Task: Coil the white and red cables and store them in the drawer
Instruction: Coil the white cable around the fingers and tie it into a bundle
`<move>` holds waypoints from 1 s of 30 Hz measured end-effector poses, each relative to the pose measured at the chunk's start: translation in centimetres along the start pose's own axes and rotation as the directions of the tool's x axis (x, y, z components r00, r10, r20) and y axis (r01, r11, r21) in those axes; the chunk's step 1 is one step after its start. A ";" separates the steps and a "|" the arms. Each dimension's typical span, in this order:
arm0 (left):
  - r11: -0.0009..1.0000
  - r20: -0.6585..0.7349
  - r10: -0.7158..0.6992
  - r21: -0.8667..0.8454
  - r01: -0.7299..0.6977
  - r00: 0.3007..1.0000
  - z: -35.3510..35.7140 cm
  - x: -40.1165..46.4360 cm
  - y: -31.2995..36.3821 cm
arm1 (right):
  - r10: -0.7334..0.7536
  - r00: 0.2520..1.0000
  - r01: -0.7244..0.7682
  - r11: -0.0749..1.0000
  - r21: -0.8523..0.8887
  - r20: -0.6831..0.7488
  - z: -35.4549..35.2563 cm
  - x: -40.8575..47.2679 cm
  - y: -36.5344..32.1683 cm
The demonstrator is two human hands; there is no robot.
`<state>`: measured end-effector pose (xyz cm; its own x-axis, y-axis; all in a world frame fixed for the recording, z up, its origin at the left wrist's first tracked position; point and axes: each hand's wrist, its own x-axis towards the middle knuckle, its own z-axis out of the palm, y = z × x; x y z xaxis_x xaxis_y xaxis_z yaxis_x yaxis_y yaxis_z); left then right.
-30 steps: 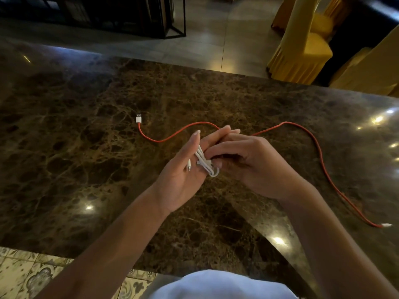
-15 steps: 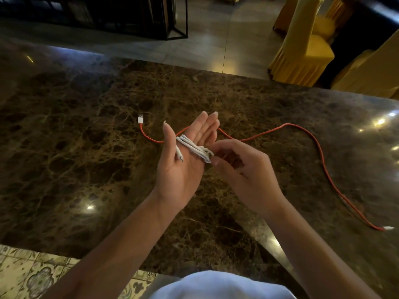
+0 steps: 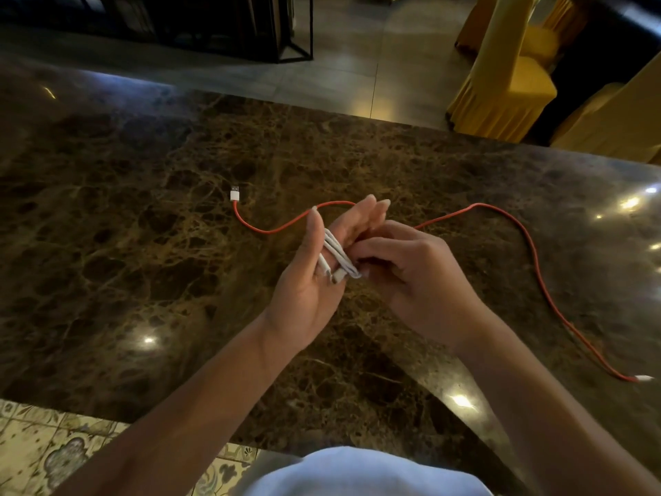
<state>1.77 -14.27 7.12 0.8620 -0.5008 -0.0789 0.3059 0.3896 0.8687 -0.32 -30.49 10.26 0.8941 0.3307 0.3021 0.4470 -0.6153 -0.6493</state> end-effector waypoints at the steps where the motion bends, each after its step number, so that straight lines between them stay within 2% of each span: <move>1: 1.000 0.024 -0.008 -0.001 0.008 1.000 -0.2 0.0 0.2 | -0.041 0.999 0.042 0.999 -0.018 0.027 -0.3 0.2 -0.1; 3: 1.000 0.054 -0.003 -0.015 0.004 0.999 -0.5 0.2 0.6 | -0.062 0.997 0.063 0.998 -0.008 0.043 -0.5 0.5 -0.3; 9: 0.996 -0.087 0.074 0.051 -0.070 0.993 -0.3 0.7 1.1 | 0.169 0.985 -0.160 0.966 0.203 -0.032 0.8 0.0 -1.7; 12: 0.995 -0.095 0.066 0.074 -0.059 0.993 -0.4 0.8 1.1 | 0.199 0.974 -0.181 0.972 0.148 -0.113 1.2 -0.5 -2.5; 15: 0.993 -0.093 0.038 0.113 -0.027 0.995 -0.4 0.7 0.6 | 0.138 0.976 -0.128 0.990 0.065 -0.168 0.8 -0.5 -3.1; 20: 0.982 -0.098 -0.009 0.187 0.028 0.995 -0.3 1.1 -0.4 | 0.099 0.993 -0.092 0.989 -0.113 0.063 0.7 0.4 -2.7; 23: 0.980 -0.074 -0.032 0.194 0.046 0.997 -0.6 1.0 -0.3 | 0.118 0.987 -0.108 0.990 -0.091 0.108 1.3 0.5 -2.0; 25: 0.981 -0.077 -0.043 0.187 0.057 0.996 -1.1 0.9 -0.5 | 0.137 0.982 -0.136 0.991 -0.016 0.130 1.4 0.4 -1.6; 27: 0.981 -0.080 -0.042 0.185 0.056 0.996 -1.3 0.4 -0.8 | 0.190 0.974 -0.209 0.964 0.165 0.124 1.2 0.3 -1.4; 30: 0.946 -0.100 -0.089 0.304 0.116 0.991 0.4 -0.6 -1.6 | 0.302 0.950 -0.298 0.811 0.503 0.076 0.3 0.9 -1.3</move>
<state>0.61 -14.89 5.96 0.8673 -0.4537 -0.2050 0.2665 0.0753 0.9609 -0.07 -29.21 11.16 0.9825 0.1824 0.0381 0.0816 -0.2375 -0.9680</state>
